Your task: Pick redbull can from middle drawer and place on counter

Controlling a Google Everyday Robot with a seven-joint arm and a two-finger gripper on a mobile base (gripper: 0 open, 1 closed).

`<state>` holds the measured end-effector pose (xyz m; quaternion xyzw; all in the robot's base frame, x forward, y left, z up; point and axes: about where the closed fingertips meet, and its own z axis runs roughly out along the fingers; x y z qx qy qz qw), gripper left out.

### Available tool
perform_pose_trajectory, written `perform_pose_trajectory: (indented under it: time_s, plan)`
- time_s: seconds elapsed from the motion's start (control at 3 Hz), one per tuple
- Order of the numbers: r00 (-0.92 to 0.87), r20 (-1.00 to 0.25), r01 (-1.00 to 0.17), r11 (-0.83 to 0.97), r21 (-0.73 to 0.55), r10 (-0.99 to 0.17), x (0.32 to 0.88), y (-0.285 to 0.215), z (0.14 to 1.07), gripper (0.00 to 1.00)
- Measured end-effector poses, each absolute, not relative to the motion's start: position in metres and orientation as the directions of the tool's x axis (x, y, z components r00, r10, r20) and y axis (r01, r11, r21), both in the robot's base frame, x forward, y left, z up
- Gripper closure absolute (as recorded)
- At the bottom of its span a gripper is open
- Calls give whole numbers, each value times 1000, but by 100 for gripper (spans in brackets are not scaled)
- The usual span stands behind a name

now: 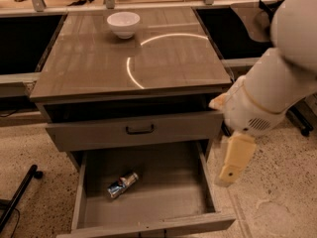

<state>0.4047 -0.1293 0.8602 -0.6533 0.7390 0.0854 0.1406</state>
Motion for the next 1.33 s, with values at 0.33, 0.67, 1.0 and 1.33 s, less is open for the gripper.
perform_pose_trajectory:
  time_s: [0.33,0.67,1.0,1.33]
  plan:
    - [-85,-357,-996,86,15,-930,390,-97,822,0]
    - [-85,-357,-996,86,15,-930,390,-97,822,0]
    - [-101,-363,-995,101,20,-926,395,-93,798,0]
    - [-88,-375,-996,88,16,-923,402,-81,757,0]
